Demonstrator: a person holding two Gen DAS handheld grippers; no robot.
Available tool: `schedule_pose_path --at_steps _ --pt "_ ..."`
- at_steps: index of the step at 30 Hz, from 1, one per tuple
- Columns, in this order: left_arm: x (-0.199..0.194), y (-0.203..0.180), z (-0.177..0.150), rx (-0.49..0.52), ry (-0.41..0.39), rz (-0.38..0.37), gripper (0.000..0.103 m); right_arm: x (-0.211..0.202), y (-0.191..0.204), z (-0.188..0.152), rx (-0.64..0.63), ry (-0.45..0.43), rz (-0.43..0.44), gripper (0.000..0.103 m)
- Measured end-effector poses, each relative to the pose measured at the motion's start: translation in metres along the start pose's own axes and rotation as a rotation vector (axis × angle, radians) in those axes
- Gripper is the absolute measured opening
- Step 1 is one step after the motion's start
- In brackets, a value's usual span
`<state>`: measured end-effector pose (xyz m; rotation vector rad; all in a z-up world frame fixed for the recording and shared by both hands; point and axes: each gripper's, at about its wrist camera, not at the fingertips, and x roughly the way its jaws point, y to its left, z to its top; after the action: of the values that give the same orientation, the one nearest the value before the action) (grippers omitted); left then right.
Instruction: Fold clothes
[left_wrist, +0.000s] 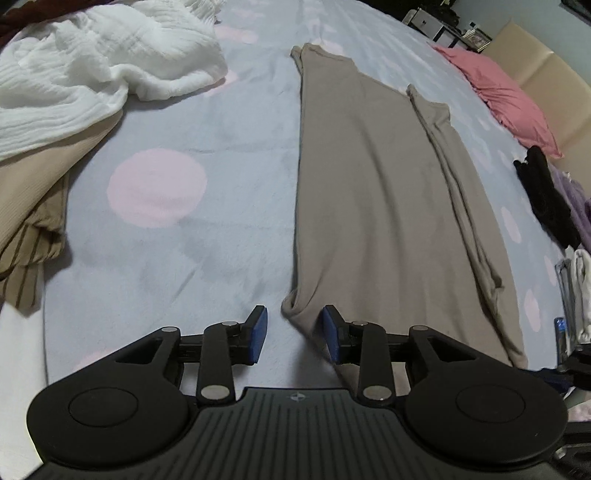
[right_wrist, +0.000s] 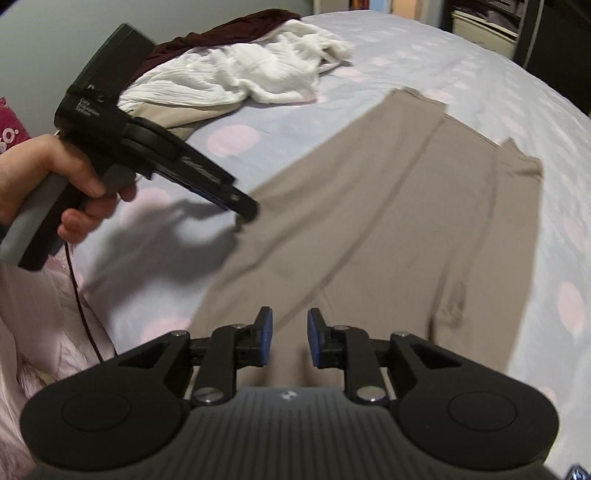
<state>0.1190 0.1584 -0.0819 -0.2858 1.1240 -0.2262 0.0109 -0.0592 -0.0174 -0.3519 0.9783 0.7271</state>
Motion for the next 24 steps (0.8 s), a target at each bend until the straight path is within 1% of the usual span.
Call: schedule_pose_path --at_steps 1,3,5,6,9,11,13,16,18,19,20,24 --pt "0.001 -0.001 0.002 0.003 0.002 -0.011 0.027 0.004 0.003 0.005 -0.002 -0.001 0.008 0.023" --pt "0.004 -0.004 0.007 0.012 0.020 -0.028 0.013 0.011 0.007 0.013 -0.001 -0.008 0.020 0.026" --pt "0.006 -0.007 0.011 0.020 0.035 -0.043 0.008 0.018 0.010 0.021 0.007 -0.018 0.030 0.029" --pt "0.005 -0.008 0.012 0.016 0.036 -0.054 0.008 0.021 0.010 0.024 0.012 -0.021 0.034 0.033" --pt "-0.002 -0.014 0.018 0.003 0.042 -0.104 0.007 0.029 0.008 0.036 0.029 -0.035 0.047 0.039" --pt "-0.006 -0.019 0.023 0.008 0.046 -0.119 0.007 0.034 0.008 0.043 0.039 -0.046 0.055 0.042" --pt "-0.009 -0.025 0.027 0.001 0.057 -0.120 0.007 0.039 0.008 0.050 0.043 -0.048 0.038 0.042" --pt "-0.008 -0.028 0.033 -0.034 0.072 -0.152 0.007 0.045 0.004 0.057 0.066 -0.055 0.033 0.042" --pt "-0.007 -0.030 0.038 -0.055 0.081 -0.173 0.007 0.049 0.001 0.060 0.073 -0.052 0.020 0.035" --pt "-0.007 -0.030 0.040 -0.062 0.081 -0.179 0.007 0.051 -0.001 0.061 0.076 -0.049 0.012 0.027" --pt "-0.007 -0.031 0.042 -0.068 0.079 -0.182 0.007 0.052 -0.004 0.060 0.086 -0.050 0.013 0.009" --pt "-0.006 -0.033 0.049 -0.070 0.076 -0.192 0.007 0.049 -0.017 0.055 0.121 -0.056 0.042 0.007"
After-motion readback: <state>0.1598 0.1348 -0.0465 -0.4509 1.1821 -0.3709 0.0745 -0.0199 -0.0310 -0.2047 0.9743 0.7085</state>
